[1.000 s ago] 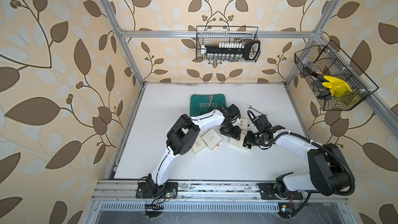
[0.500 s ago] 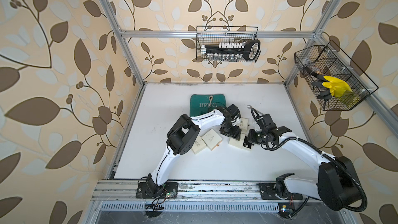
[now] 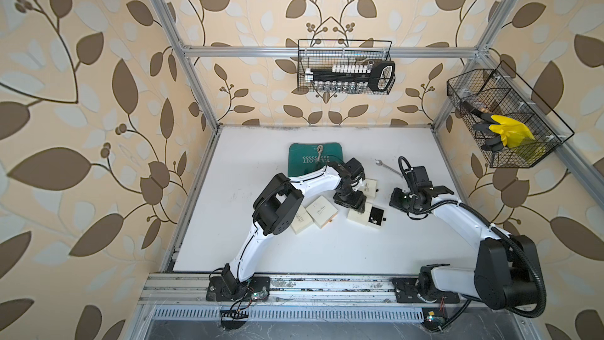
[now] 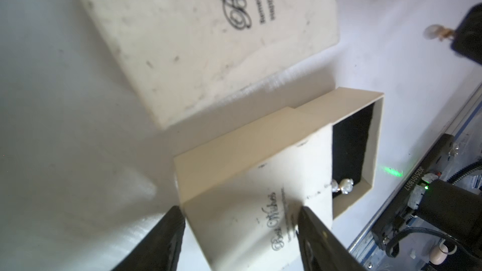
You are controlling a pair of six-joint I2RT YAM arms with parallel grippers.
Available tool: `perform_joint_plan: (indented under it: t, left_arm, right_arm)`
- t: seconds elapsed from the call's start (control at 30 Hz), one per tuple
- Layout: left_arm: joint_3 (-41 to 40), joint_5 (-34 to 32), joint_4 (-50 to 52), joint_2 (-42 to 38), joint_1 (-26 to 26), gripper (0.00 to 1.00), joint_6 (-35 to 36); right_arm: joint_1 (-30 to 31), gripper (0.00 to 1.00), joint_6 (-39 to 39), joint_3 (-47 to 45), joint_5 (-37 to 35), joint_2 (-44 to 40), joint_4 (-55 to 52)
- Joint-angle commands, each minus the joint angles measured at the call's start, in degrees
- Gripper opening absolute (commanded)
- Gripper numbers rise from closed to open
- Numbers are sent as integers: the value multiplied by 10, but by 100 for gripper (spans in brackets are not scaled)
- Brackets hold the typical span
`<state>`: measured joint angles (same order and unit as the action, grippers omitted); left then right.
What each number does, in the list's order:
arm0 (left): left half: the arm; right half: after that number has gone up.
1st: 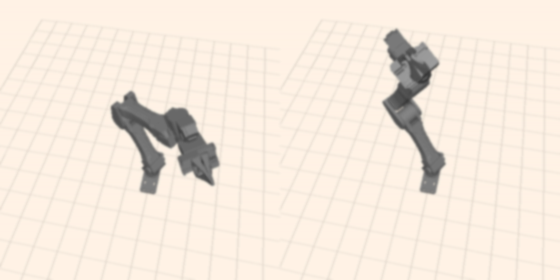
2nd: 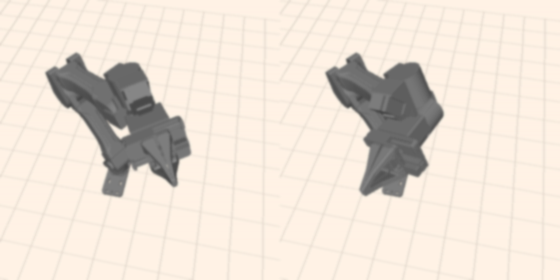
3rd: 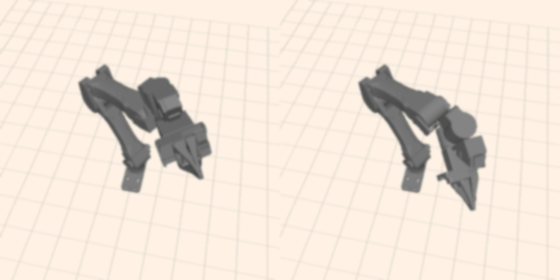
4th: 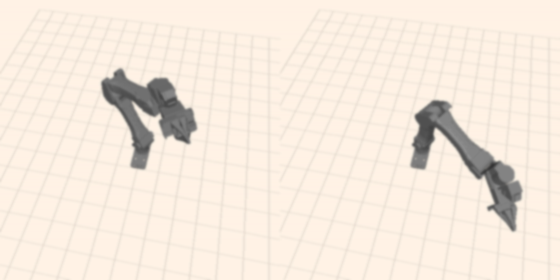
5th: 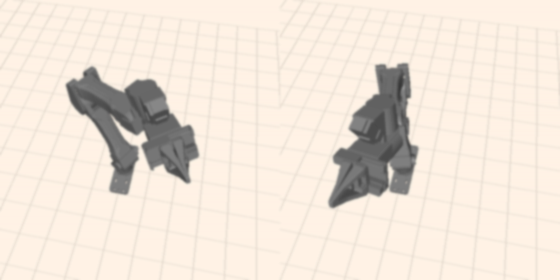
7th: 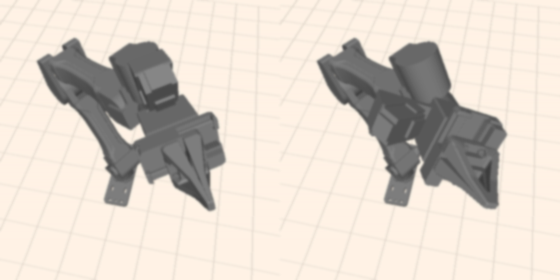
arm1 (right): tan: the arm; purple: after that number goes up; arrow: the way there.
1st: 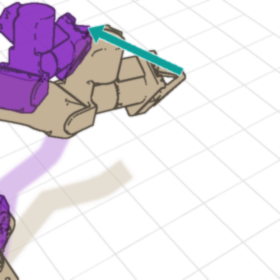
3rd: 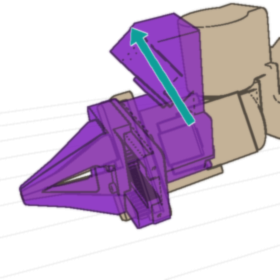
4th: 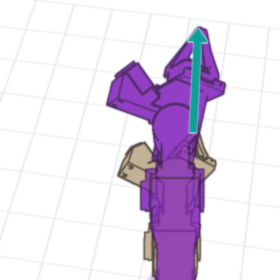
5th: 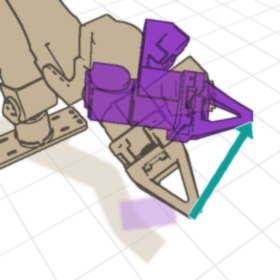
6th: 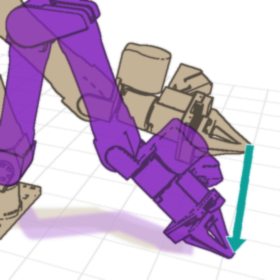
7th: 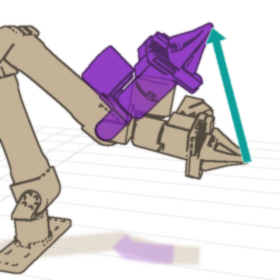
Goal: Take out the earrings from the drawer-style jewelry box
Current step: Place the earring at the center of the board, then pick up the earring from the drawer.
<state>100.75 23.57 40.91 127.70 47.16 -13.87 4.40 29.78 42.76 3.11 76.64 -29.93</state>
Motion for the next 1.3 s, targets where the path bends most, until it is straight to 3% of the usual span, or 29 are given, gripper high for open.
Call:
perform_joint_plan:
  t: [0.0,0.4,0.6,0.73,1.0,1.27]
  left_arm:
    - [4,-27,29,13,-4,70,11]
    - [1,-30,30,10,-4,70,15]
    - [1,-31,30,10,-4,71,17]
    - [3,-29,30,11,-4,71,16]
    - [3,-29,29,13,-4,71,15]
    - [7,-28,31,16,-4,71,14]
  right_arm:
    - [-18,5,8,16,-12,30,14]
    - [-40,11,21,50,-30,119,60]
    - [-39,26,18,49,-36,92,57]
    - [-34,28,7,36,-32,55,40]
    - [39,27,-27,-22,55,-68,13]
    - [127,27,-39,-44,90,-85,-20]
